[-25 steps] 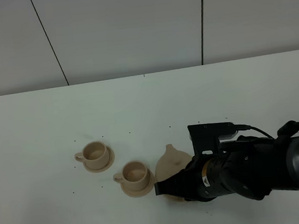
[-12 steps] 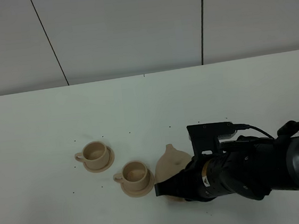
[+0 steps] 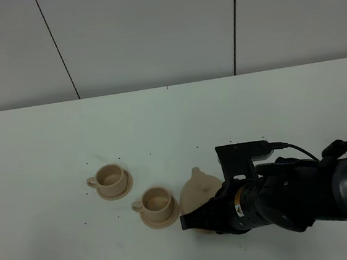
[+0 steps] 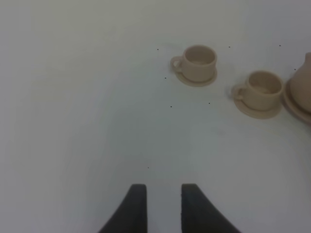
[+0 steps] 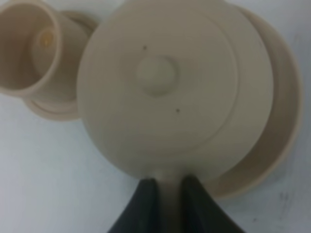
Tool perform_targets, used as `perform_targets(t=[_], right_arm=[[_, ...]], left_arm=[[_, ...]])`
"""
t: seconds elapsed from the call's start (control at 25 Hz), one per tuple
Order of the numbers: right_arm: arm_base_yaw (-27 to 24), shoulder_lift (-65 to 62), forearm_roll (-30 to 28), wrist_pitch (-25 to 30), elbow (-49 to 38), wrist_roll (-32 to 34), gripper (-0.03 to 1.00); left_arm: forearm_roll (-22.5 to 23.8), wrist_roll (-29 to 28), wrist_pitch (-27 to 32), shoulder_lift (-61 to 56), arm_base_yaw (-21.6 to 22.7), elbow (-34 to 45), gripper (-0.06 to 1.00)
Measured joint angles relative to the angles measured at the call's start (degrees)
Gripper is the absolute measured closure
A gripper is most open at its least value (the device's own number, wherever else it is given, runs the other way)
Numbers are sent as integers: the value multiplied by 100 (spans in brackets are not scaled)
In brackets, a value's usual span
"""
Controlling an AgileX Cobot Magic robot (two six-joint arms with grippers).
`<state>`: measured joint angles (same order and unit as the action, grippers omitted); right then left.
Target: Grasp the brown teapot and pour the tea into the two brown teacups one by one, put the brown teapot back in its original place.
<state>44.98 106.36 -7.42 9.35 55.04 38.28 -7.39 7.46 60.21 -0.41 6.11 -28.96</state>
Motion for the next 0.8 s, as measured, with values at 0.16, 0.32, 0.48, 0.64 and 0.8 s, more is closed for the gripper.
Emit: perform_targets(t=[0.16,0.32,0.48,0.64,0.8], right_arm=[[0,0,0,28,5,-147,86],[0,-17,0,69,11,-310,86],[0,-37,0,103,11,-506,86],[0,-35,0,128,11,-727,87],[0,-35,0,143,11,-939,87]], left_arm=[[0,0,0,0,0,0,70],[0,0,0,0,0,0,70],[0,0,0,0,0,0,70],[0,0,0,0,0,0,70],[0,0,0,0,0,0,70]])
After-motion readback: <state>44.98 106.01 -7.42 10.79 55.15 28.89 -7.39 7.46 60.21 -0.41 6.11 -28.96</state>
